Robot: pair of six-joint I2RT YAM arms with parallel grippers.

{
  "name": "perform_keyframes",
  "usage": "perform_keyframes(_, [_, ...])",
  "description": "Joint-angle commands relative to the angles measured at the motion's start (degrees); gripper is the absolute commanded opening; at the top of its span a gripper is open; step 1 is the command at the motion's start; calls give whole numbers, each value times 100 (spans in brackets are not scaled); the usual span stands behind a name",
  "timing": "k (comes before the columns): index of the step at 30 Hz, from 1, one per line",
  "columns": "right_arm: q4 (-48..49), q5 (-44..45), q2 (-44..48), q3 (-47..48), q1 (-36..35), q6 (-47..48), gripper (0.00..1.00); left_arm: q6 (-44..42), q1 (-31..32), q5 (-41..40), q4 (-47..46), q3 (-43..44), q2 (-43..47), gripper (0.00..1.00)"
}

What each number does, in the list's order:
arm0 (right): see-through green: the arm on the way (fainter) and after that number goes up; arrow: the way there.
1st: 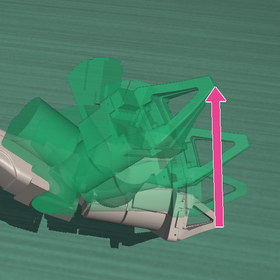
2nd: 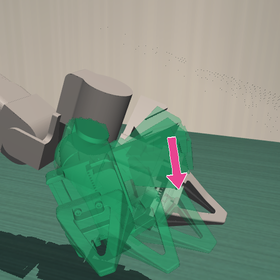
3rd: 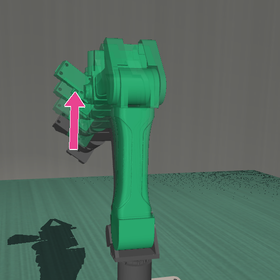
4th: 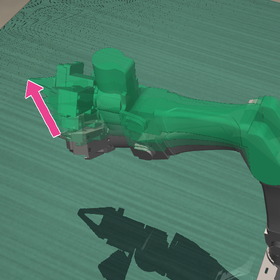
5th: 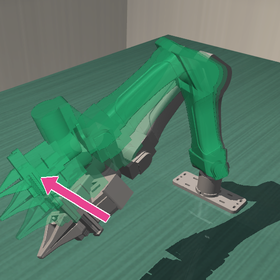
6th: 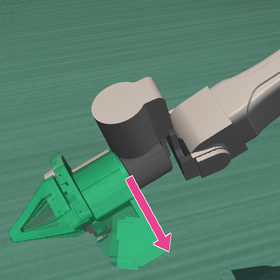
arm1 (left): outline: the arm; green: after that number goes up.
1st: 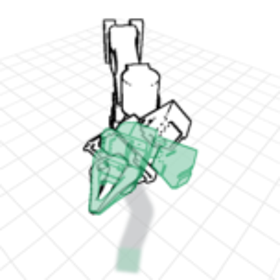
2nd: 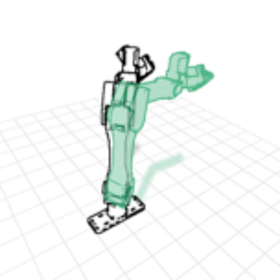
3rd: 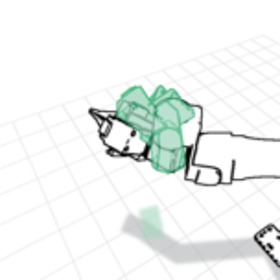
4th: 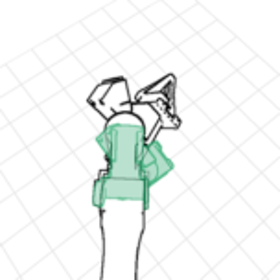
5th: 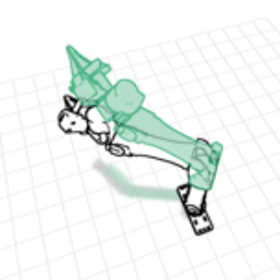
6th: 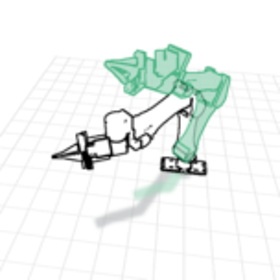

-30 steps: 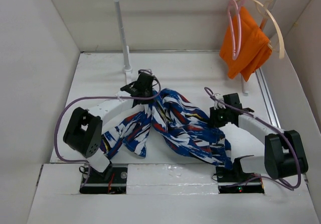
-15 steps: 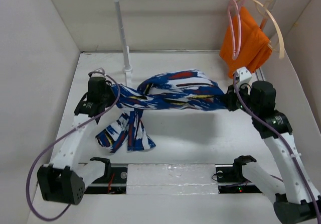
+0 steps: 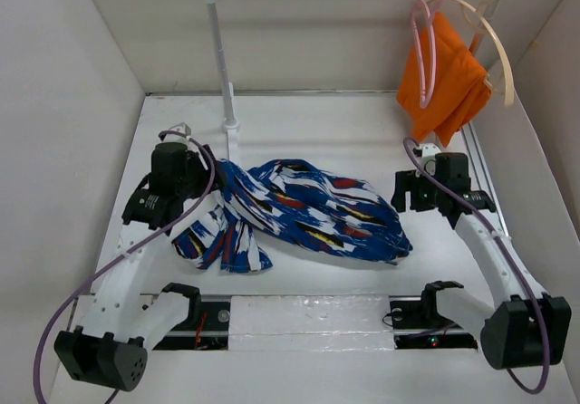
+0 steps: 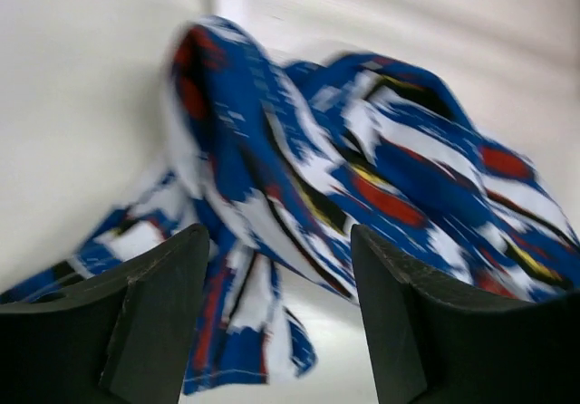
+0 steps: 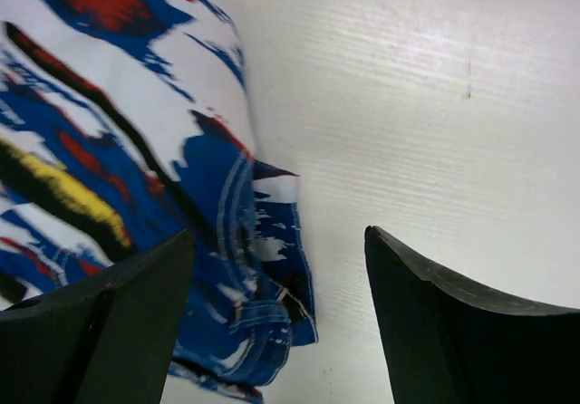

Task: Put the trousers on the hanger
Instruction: Flatten out the trousers at the center of the board.

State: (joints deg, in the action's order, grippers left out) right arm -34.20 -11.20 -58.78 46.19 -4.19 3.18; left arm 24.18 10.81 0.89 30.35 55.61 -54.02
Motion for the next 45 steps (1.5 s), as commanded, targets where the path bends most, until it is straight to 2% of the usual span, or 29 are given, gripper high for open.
perform_keyframes(1, [931, -504, -405, -470, 400, -265, 80, 358, 666, 728, -160, 29, 15, 59])
perform_keyframes(2, [1237, -958, -519, -567, 462, -291, 78, 602, 1182, 781, -274, -128, -29, 59])
perform_keyframes(3, [1379, -1250, -616, -768, 532, -292, 70, 735, 1483, 686, -545, -234, -82, 60])
perform_keyframes(6, [1460, -1999, -679, -919, 533, -265, 69, 1349, 2687, 430, -906, -648, -388, 68])
perform_keyframes(8, [1207, -2088, -241, -1068, 533, -186, 70, 1702, 3284, 387, -1091, -946, -644, 74])
perform_keyframes(9, [1100, -2070, -47, -1095, 533, -169, 70, 2078, 3870, 247, -1301, -1043, -871, 75])
perform_keyframes(13, [731, -2061, 674, -1174, 533, -186, 70, 2765, 4614, 44, -1690, -1448, -1347, 79])
perform_keyframes(16, [538, -2254, 825, -1192, 533, -186, 70, 2960, 4614, -27, -1936, -1746, -1480, 81])
perform_keyframes(18, [387, -2290, 886, -1148, 533, -160, 70, 3004, 4614, -508, -2076, -1800, -1576, 81])
perform_keyframes(21, [501, -2255, 834, -1262, 533, -134, 64, 3005, 4544, -808, -2566, -1853, -1847, 79])
perform_keyframes(22, [519, -2264, 764, -1262, 533, -81, 61, 2987, 4475, -844, -2682, -1800, -1971, 78])
perform_keyframes(24, [501, -2316, 545, -1218, 533, 146, 55, 2908, 4474, -992, -2806, -1677, -2321, 69])
perform_keyframes(25, [493, -2342, 300, -1157, 533, 235, 41, 2899, 4474, -1072, -2806, -1607, -2419, 62])
perform_keyframes(26, [406, -2291, 202, -1078, 533, 279, 27, 2899, 4474, -1116, -2780, -1493, -2490, 42])
perform_keyframes(27, [422, -2325, 148, -912, 533, 314, 10, 2855, 4474, -1204, -2728, -1431, -2482, 31])
perform_keyframes(28, [405, -2308, 191, -823, 533, 332, 2, 2811, 4474, -1266, -2675, -1370, -2447, 23])
perform_keyframes(29, [300, -2186, 253, -701, 533, 332, 0, 2776, 4474, -1379, -2614, -1273, -2377, 11])
perform_keyframes(31, [186, -2132, 437, -324, 481, 359, 0, 2645, 4351, -1687, -2359, -1168, -2114, 0])
perform_keyframes(32, [-145, -2027, 629, -148, 480, 367, 0, 2592, 4255, -1723, -2184, -1115, -2000, 0])
perform_keyframes(33, [-967, -2018, 779, 629, 428, 515, 0, 2391, 3932, -1654, -1904, -827, -1529, 0])
perform_keyframes(34, [-975, -2018, 763, 636, 236, 517, 0, 2389, 3929, -1653, -1901, -824, -1524, 0])
perform_keyframes(36, [-1413, -1553, 780, 1249, -168, 456, 0, 2180, 3728, -1732, -1367, -518, -849, 0])
perform_keyframes(38, [-1555, -1107, 964, 2005, -668, 237, 0, 2012, 3552, -1627, -876, 140, -297, 0])
perform_keyframes(41, [-2020, -464, 555, 2988, -1021, 139, 0, 1749, 3113, -1330, -94, 1063, -170, 0])
perform_keyframes(43, [-1847, -305, 299, 3071, -1101, 227, 0, 1477, 2736, -1118, 198, 1328, -293, 0])
perform_keyframes(45, [-1286, -294, 9, 2555, -1172, 183, 0, 1309, 2515, -784, 279, 1224, -547, 0])
